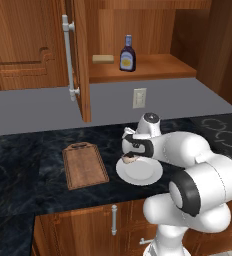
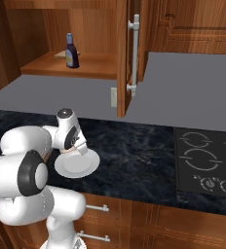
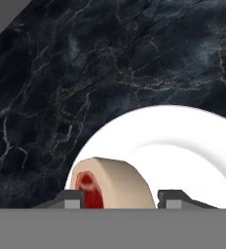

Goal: Pick the steak from the plate and place it on the cutting board. Then pick the condiment bottle from the cabinet and place it next to the cutting board.

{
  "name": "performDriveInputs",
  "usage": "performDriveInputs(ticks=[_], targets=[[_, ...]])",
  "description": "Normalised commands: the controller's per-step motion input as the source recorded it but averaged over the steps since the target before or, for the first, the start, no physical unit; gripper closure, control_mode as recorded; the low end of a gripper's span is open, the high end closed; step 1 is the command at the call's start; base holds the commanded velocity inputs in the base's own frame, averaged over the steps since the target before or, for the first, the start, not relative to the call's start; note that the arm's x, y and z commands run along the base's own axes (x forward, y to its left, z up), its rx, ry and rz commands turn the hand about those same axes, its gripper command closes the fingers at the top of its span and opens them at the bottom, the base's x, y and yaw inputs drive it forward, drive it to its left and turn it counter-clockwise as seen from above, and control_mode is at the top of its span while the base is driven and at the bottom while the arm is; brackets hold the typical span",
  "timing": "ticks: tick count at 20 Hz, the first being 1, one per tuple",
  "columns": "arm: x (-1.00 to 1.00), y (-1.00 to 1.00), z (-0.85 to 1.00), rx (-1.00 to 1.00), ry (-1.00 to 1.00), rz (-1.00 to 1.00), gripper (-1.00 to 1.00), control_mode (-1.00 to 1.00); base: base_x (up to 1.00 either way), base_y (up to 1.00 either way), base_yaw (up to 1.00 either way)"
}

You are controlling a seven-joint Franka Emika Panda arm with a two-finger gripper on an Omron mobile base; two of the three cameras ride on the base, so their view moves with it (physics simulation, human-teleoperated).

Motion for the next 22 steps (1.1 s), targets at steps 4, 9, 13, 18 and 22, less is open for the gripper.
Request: performDriveInputs(ticks=[4,9,13,18,22], targets=[[-0.05,0.19,0.04,0.0,-0.02,0.0,1.0,-1.0,0.0,0.0,0.0],[-0.05,0.23,0.04,0.0,-0.03,0.0,1.0,-1.0,0.0,0.0,0.0],[-0.03,0.25,0.03,0.0,-0.03,0.0,1.0,-1.0,0.0,0.0,0.0],[-0.01,0.24,0.01,0.0,-0.02,0.0,1.0,-1.0,0.0,0.0,0.0],[0.0,0.21,0.0,0.0,-0.01,0.0,1.0,-1.0,0.0,0.0,0.0]])
